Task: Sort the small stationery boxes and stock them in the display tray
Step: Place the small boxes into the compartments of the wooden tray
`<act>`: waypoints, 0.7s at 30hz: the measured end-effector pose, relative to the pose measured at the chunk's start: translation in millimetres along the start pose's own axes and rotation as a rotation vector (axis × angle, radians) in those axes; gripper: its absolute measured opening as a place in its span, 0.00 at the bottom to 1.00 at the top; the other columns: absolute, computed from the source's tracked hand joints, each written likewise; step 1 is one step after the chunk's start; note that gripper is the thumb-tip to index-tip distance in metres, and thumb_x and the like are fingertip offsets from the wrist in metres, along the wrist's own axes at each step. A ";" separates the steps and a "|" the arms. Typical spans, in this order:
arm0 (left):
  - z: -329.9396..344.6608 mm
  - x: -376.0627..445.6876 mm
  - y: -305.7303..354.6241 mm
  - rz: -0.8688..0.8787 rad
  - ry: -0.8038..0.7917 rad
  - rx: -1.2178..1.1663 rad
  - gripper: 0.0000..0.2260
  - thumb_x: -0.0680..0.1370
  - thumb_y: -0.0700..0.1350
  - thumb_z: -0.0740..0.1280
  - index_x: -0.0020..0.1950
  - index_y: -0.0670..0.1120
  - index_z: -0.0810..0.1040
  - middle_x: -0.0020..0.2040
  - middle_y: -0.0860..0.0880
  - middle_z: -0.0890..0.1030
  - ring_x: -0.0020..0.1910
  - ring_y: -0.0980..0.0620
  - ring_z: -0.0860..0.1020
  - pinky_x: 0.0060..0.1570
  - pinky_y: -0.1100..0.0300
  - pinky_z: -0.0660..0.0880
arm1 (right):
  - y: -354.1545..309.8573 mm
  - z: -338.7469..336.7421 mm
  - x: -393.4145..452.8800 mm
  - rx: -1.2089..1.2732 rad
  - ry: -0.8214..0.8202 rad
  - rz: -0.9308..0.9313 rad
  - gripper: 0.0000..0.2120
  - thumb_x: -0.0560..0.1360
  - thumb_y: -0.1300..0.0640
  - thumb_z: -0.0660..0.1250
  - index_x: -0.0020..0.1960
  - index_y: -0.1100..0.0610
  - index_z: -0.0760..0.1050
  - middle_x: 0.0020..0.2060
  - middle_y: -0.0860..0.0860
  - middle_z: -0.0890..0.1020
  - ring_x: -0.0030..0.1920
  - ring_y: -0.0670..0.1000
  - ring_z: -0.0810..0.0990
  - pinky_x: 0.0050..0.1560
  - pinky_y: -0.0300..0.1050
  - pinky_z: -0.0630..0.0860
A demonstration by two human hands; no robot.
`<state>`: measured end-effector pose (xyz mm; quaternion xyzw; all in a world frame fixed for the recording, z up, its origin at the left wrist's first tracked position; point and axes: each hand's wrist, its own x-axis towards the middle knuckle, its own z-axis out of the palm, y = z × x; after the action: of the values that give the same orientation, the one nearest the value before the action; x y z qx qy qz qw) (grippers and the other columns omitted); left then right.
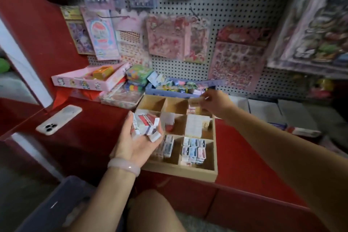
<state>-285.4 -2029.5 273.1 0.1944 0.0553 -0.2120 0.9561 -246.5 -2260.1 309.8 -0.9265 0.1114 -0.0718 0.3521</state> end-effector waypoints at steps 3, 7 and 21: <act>-1.5 11.1 -10.7 -0.036 0.042 0.072 0.31 0.43 0.46 0.85 0.43 0.42 0.82 0.42 0.44 0.82 0.40 0.47 0.80 0.38 0.56 0.78 | 35.9 -16.5 3.5 -0.332 -0.060 -0.026 0.08 0.78 0.58 0.61 0.50 0.60 0.77 0.45 0.57 0.81 0.44 0.55 0.77 0.40 0.43 0.72; -4.5 26.7 -20.3 -0.067 0.095 0.083 0.35 0.43 0.47 0.85 0.48 0.43 0.79 0.44 0.44 0.81 0.45 0.47 0.78 0.41 0.56 0.77 | 58.3 4.2 4.8 -0.531 -0.180 -0.103 0.10 0.80 0.58 0.57 0.54 0.60 0.75 0.49 0.58 0.79 0.49 0.57 0.78 0.45 0.45 0.72; -14.4 42.5 -32.9 -0.139 0.036 0.128 0.41 0.50 0.48 0.84 0.60 0.43 0.77 0.55 0.41 0.79 0.50 0.46 0.79 0.43 0.53 0.79 | 84.1 50.4 10.9 -0.582 -0.093 -0.200 0.09 0.79 0.54 0.60 0.56 0.59 0.68 0.51 0.56 0.77 0.51 0.58 0.77 0.46 0.49 0.74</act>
<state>-261.3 -2067.6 240.4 0.2546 0.0719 -0.2773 0.9236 -238.5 -2292.0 216.8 -0.9971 0.0192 -0.0285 0.0677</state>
